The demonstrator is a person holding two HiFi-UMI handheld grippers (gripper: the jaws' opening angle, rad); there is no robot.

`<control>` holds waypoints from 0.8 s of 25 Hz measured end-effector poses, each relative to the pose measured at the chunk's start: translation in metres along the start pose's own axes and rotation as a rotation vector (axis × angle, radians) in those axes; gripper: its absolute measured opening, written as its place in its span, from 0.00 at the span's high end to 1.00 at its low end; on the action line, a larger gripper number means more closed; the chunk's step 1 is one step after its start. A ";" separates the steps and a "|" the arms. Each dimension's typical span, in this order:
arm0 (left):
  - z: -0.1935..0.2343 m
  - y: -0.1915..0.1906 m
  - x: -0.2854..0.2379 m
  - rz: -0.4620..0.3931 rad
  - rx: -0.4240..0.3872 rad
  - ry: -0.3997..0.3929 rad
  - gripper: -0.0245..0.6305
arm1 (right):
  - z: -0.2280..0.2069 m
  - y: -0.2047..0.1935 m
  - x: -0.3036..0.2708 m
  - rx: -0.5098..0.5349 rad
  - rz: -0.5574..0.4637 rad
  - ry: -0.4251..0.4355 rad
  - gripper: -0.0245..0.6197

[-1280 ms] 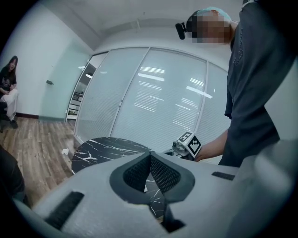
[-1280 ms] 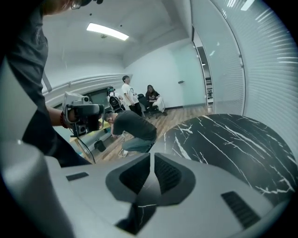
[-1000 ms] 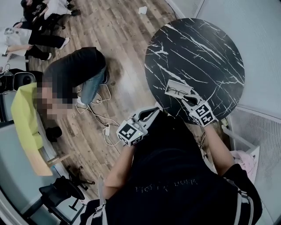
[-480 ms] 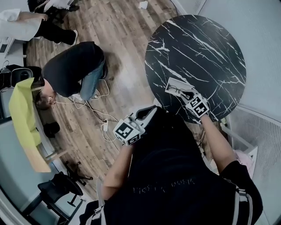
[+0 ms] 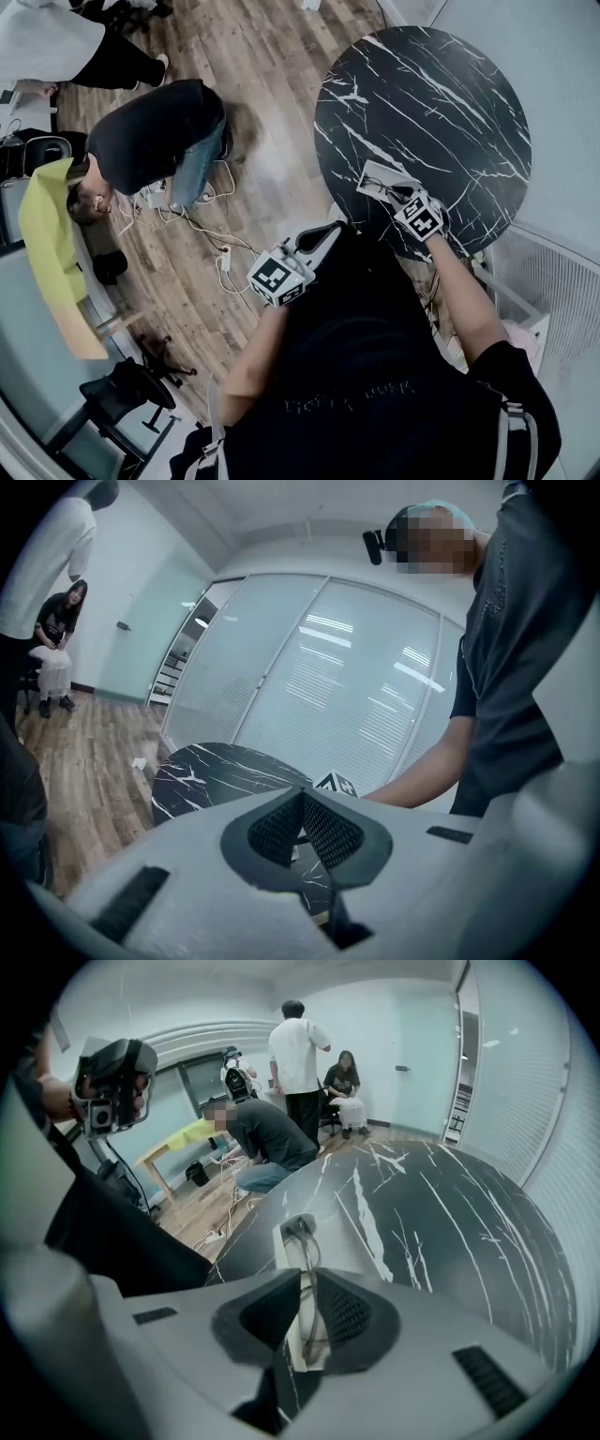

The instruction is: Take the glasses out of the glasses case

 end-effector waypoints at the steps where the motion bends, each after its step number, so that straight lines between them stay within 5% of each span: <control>1: 0.000 -0.001 0.001 0.002 0.001 0.001 0.93 | 0.000 0.002 -0.002 0.034 0.013 0.002 0.90; 14: 0.001 -0.006 0.016 -0.004 0.029 0.048 0.93 | 0.002 0.010 -0.032 0.250 0.144 0.019 0.90; 20: -0.002 -0.008 0.017 -0.006 0.031 0.049 0.93 | 0.001 0.009 -0.039 0.264 0.168 0.009 0.90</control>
Point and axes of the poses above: the fingertips, and each gripper's own axes: x backward along the fingers, z to its left, y out of its top, the point moved 7 cm from there along x, backward along the fingers, and after that the axes turned 3 degrees about -z, right-handed, at the moved point
